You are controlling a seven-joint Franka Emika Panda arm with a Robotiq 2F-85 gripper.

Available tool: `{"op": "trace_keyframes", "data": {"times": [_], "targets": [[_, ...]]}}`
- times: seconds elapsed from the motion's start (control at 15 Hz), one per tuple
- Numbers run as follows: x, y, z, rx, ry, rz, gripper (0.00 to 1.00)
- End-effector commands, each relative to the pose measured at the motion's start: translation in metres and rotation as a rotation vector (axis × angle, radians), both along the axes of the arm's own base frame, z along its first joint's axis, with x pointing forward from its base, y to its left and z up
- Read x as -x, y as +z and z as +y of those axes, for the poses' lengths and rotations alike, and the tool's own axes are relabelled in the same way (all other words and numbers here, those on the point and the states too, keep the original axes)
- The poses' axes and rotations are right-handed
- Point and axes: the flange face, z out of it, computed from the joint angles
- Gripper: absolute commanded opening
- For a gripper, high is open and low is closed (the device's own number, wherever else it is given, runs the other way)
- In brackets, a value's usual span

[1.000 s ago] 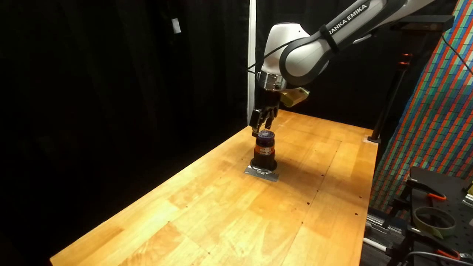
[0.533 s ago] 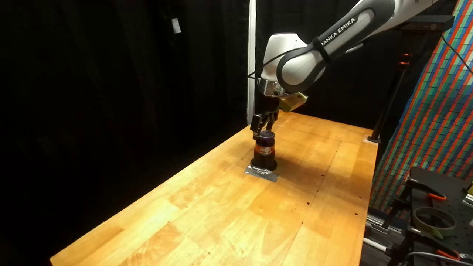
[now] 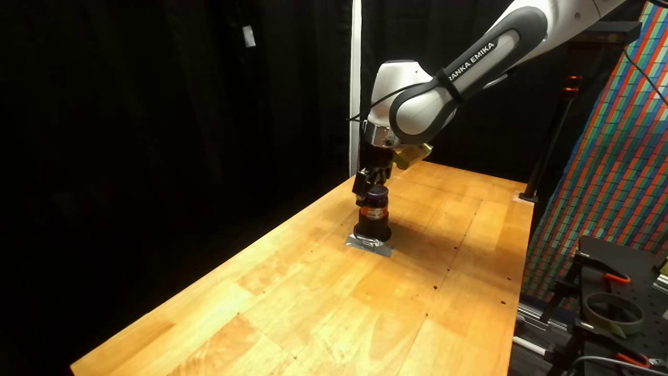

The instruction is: Put the rubber band on the jar.

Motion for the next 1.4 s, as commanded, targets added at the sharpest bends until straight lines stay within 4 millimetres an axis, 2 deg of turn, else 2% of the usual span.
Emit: {"op": "trace_keyframes", "data": {"times": [0.0, 0.33, 0.87, 1.27, 1.33], "targets": [[0.013, 0.005, -0.017, 0.030, -0.022, 0.026, 1.00], [0.039, 0.017, -0.031, 0.020, -0.086, 0.016, 1.00], [0.078, 0.005, -0.025, -0.052, -0.076, 0.116, 1.00], [0.100, 0.005, -0.046, -0.070, -0.090, 0.106, 1.00], [0.103, 0.007, -0.048, -0.084, -0.095, 0.088, 0.75]]}}
